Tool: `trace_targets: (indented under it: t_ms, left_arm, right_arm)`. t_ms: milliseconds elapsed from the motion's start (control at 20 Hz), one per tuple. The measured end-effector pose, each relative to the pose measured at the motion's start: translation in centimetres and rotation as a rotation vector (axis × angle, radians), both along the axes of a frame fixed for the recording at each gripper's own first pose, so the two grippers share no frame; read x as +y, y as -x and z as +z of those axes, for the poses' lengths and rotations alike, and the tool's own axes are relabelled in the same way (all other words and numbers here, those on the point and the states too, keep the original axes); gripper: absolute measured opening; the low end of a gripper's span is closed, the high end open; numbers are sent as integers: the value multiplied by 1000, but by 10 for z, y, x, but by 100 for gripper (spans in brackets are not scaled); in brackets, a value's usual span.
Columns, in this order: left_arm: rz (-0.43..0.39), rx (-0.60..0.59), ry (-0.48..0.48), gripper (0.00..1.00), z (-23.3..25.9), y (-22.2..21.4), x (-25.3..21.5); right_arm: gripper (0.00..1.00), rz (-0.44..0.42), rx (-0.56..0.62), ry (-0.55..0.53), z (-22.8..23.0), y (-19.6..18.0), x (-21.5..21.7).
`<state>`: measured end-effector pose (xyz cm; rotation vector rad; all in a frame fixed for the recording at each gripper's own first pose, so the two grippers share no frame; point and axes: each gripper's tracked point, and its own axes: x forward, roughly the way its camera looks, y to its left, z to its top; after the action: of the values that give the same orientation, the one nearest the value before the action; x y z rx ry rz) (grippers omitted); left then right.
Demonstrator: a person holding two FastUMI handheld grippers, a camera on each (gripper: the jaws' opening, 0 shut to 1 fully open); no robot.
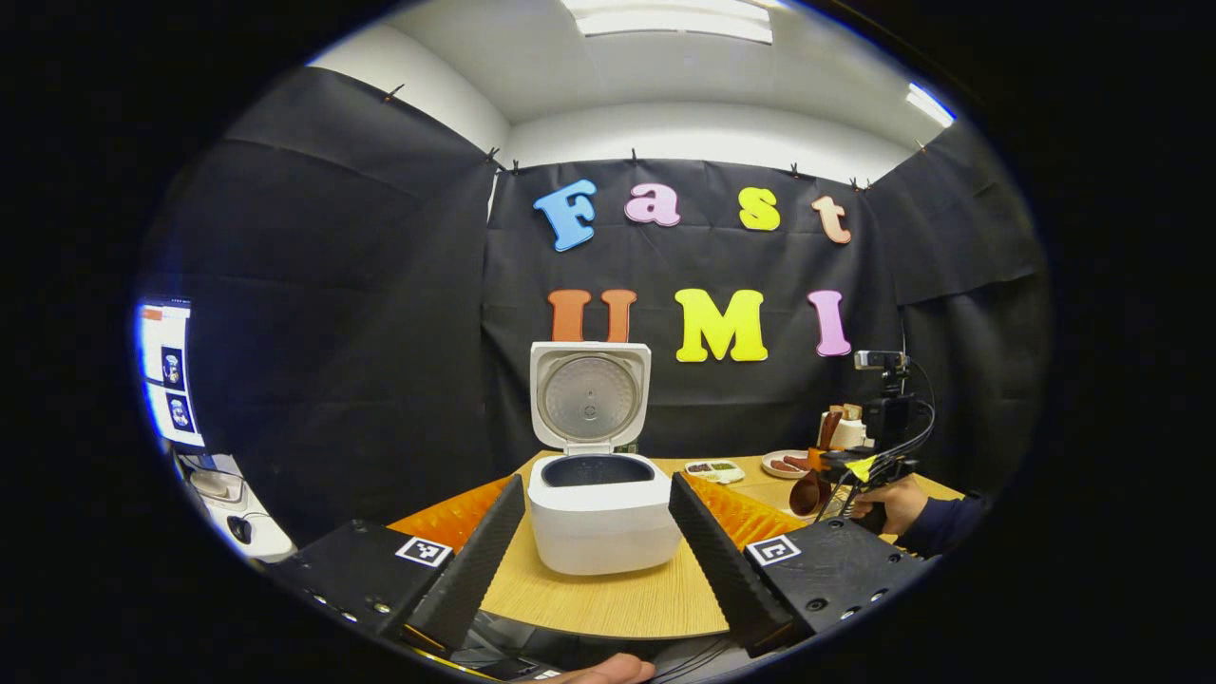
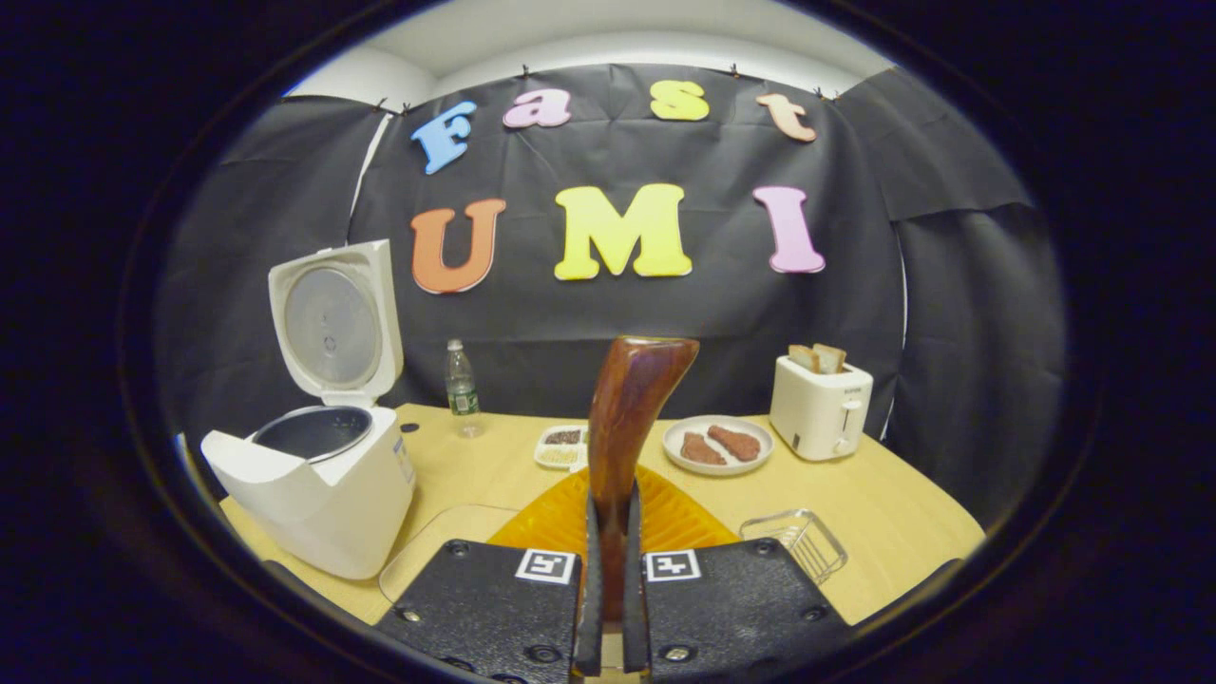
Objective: Close the left gripper, press the button to open the rice cooker; take a wooden spoon from the chopstick holder with the right hand, scoop a spoonful of rice and pour it into the rice cooker, then put the wooden spoon back into the chopstick holder.
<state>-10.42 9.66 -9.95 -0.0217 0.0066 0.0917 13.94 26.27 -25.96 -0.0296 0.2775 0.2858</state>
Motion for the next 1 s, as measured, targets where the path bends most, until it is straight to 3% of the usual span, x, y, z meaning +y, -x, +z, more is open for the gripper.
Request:
trace_targets:
  t_ms: [250,350,500,900,1000]
  left_arm:
    - [3,12,8,97,-6,0,4]
    - [1,18,25,97,-9,-3,5]
    - [6,39,45,97,-15,-4,9]
    - [11,27,48,94,-14,-4,12]
    - [9,22,38,94,-13,-4,12]
  right_arm:
    - [14,-15,-6,81,-28,1,3]
    - [14,77,46,36,-45,16,32]
    - [14,133,59,6,-45,29,52]
    - [14,179,160,-112,-51,44,85]
    - [14,183,214,-195,-52,41,82]
